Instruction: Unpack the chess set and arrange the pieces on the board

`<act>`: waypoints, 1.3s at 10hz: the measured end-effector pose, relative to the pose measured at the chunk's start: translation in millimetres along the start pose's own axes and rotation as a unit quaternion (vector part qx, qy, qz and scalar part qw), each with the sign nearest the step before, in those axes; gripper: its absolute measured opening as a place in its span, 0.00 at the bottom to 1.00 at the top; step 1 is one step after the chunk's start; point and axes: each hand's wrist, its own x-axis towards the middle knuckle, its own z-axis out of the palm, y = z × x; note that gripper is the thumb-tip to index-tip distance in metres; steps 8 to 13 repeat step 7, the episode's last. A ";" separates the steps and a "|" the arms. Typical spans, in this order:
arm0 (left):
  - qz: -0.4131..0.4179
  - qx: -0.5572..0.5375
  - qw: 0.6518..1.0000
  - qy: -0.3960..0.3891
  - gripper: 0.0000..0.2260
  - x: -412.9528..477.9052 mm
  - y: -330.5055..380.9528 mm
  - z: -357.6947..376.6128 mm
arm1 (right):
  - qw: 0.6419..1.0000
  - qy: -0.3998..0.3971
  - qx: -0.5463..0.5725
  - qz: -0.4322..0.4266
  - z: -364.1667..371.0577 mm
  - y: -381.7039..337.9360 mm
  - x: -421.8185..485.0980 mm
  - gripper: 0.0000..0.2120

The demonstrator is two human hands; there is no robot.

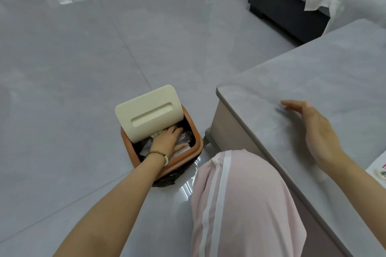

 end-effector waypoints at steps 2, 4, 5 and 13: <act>0.142 0.098 0.946 0.276 0.23 -27.1 1.7 -13.3 | 1.000 0.003 0.008 0.009 -1.2 0.0 0.2 0.22; -0.099 0.120 0.971 0.182 0.38 -20.4 -19.5 -15.3 | 1.000 0.001 0.007 0.002 1.1 -1.7 -0.8 0.20; -0.122 0.131 0.974 0.139 0.42 -18.0 -17.1 -15.0 | 1.000 0.000 0.006 -0.004 0.5 -1.0 -0.9 0.20; -0.141 0.070 0.983 0.090 0.39 -18.7 4.3 -39.3 | 1.000 -0.001 0.010 -0.002 1.1 -0.9 -3.2 0.18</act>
